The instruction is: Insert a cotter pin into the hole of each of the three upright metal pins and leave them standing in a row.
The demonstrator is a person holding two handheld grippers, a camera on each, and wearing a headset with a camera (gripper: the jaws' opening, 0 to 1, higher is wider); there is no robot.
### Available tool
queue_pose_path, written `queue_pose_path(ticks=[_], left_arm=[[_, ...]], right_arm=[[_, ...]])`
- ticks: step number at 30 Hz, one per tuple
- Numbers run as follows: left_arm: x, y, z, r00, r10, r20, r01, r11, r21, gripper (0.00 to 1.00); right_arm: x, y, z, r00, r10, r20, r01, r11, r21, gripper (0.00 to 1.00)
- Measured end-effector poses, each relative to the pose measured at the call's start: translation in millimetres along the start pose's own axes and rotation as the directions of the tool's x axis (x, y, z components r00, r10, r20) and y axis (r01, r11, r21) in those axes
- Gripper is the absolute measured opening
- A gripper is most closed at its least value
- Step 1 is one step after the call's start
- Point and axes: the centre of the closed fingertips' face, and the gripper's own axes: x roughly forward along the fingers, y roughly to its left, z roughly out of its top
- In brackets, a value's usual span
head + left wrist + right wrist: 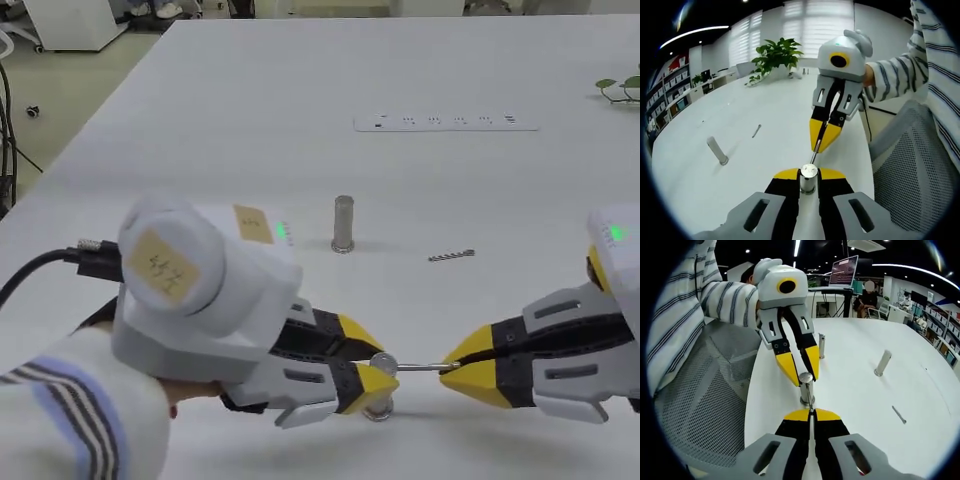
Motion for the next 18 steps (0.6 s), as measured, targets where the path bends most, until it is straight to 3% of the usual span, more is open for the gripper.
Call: queue_pose_path(ticks=[18], left_arm=[[1.6,0.1,-0.8,1.0000,0.002,0.003,-0.002,1.000,-0.028,0.09]], right_arm=[[11.7,2.0,4.3,0.9994,0.028,-0.021,-0.029,0.999,-0.032,0.00]])
